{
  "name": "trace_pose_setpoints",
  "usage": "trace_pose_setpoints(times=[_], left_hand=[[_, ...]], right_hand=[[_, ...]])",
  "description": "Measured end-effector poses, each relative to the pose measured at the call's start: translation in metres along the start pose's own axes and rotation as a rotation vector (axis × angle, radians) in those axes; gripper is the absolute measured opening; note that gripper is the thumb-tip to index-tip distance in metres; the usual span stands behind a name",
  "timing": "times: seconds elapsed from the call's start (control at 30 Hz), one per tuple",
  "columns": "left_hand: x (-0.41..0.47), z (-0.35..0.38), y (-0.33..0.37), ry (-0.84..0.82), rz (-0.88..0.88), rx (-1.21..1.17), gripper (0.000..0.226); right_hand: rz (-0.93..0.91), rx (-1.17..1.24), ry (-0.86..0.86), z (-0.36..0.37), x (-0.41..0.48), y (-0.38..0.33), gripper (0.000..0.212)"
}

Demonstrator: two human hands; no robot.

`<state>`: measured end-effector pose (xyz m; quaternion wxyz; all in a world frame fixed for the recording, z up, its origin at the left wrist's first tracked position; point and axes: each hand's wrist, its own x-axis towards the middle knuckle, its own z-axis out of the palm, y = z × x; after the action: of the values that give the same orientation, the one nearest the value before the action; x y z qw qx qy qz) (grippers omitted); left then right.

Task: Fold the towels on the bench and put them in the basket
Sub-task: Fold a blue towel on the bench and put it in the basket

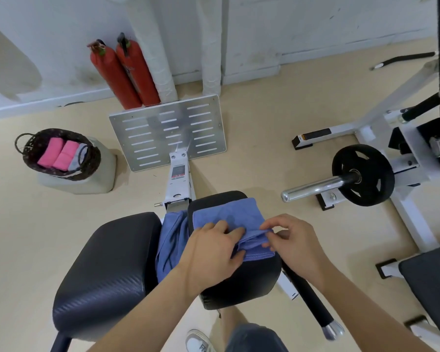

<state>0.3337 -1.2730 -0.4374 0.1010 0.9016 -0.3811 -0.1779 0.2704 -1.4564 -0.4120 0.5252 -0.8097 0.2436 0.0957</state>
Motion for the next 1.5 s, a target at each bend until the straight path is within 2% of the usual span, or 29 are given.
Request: trace_pose_setpoints(times=[0.03, 0.1, 0.17, 0.27, 0.33, 0.4, 0.5, 0.67, 0.73, 0.8, 0.87, 0.97, 1.0, 1.07, 1.13, 1.3, 1.4, 1.5], left_hand=[[-0.001, 0.002, 0.000, 0.038, 0.033, 0.044, 0.043], [-0.005, 0.010, -0.001, 0.124, 0.110, 0.138, 0.040], [-0.011, 0.022, -0.002, 0.239, 0.213, 0.195, 0.034], [-0.016, 0.034, 0.000, 0.263, 0.276, 0.189, 0.033], [-0.017, 0.037, -0.001, 0.248, 0.269, 0.162, 0.033], [-0.019, 0.036, -0.002, 0.224, 0.269, 0.174, 0.036], [-0.023, 0.037, -0.004, 0.202, 0.287, 0.212, 0.042], [-0.022, 0.030, 0.002, 0.236, 0.286, 0.198, 0.035], [-0.019, 0.022, 0.004, 0.220, 0.251, 0.185, 0.032], [-0.014, 0.017, 0.002, 0.124, 0.165, 0.159, 0.048], [-0.008, 0.016, -0.002, 0.061, 0.055, 0.129, 0.053], [-0.007, 0.015, -0.006, 0.078, 0.010, 0.102, 0.031], [-0.009, 0.015, -0.008, 0.083, 0.016, 0.088, 0.025], [-0.014, 0.014, -0.011, 0.056, 0.013, 0.002, 0.032], [-0.016, 0.008, -0.014, 0.032, 0.016, -0.063, 0.040], [0.001, -0.011, -0.024, -0.108, 0.033, -0.251, 0.022], [0.009, -0.024, -0.030, -0.133, 0.077, -0.213, 0.015], [0.018, -0.036, -0.038, -0.241, 0.035, -0.281, 0.017]], right_hand=[[0.095, 0.132, 0.005, 0.001, -0.002, -0.002, 0.018], [0.189, 0.251, 0.022, 0.002, -0.005, 0.000, 0.019], [0.165, 0.210, 0.032, 0.005, -0.012, 0.009, 0.024], [-0.099, -0.219, 0.035, 0.012, -0.023, 0.028, 0.029], [-0.329, -0.536, 0.025, 0.016, -0.026, 0.035, 0.019], [-0.435, -0.778, 0.043, 0.018, -0.028, 0.032, 0.014], [-0.512, -0.940, 0.036, 0.020, -0.030, 0.025, 0.017], [-0.622, -1.056, -0.092, 0.020, -0.021, 0.029, 0.057], [-0.660, -1.127, -0.114, 0.020, -0.016, 0.027, 0.067], [-0.698, -1.193, -0.093, 0.022, -0.010, 0.026, 0.063], [-0.711, -1.218, -0.063, 0.024, -0.005, 0.023, 0.051], [-0.764, -1.228, -0.060, 0.028, 0.001, 0.019, 0.028], [-0.782, -1.224, -0.076, 0.028, 0.002, 0.018, 0.028], [-0.787, -1.191, -0.129, 0.025, 0.001, 0.018, 0.033], [-0.749, -1.156, -0.184, 0.022, -0.001, 0.015, 0.034], [-0.661, -1.180, -0.244, 0.031, 0.005, 0.000, 0.046], [-0.558, -1.141, -0.241, 0.028, 0.022, -0.024, 0.033], [-0.386, -0.936, -0.462, 0.011, 0.040, -0.040, 0.013]])
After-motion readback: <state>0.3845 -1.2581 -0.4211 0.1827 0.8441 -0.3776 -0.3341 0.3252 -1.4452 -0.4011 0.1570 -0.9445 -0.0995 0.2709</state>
